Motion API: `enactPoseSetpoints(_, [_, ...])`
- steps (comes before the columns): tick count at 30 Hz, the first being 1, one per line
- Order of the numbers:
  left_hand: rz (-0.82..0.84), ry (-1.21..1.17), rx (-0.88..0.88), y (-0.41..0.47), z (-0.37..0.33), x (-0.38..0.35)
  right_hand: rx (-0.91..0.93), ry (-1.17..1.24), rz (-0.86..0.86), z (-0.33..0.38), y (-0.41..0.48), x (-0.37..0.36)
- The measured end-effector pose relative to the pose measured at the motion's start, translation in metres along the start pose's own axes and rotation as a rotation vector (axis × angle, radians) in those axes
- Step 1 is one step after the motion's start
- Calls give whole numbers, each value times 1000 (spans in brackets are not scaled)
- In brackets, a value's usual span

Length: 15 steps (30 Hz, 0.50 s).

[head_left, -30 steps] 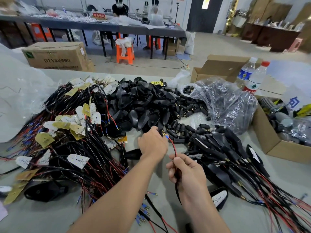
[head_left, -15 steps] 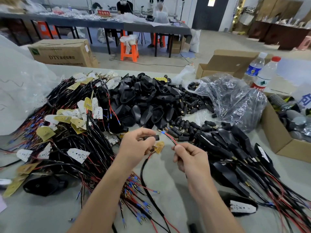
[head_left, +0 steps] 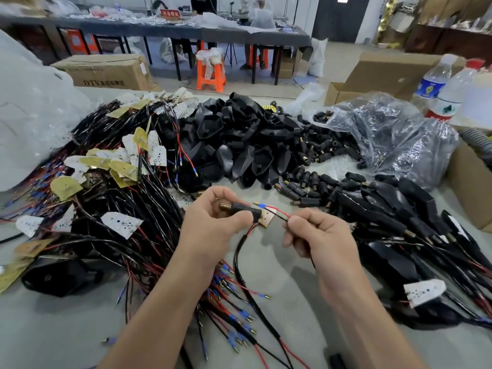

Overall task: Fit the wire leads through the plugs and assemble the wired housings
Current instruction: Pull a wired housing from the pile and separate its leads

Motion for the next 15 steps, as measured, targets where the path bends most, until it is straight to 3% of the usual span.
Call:
enactPoseSetpoints(6, [24,-378,92,0,-3,6,6,52,-15,-1,-2,5])
enactPoseSetpoints(15, [58,-383,134,-2,2,0,12,131,-1,4,-4,6])
Point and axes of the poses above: each hand's wrist, its own y-axis towards the middle knuckle, its own x-axis out of the back of the hand, z = x × y, the point moved 2 cm from there along y, towards the middle knuckle, and after that the axes turned 9 degrees about -x, right-handed, at the moved point
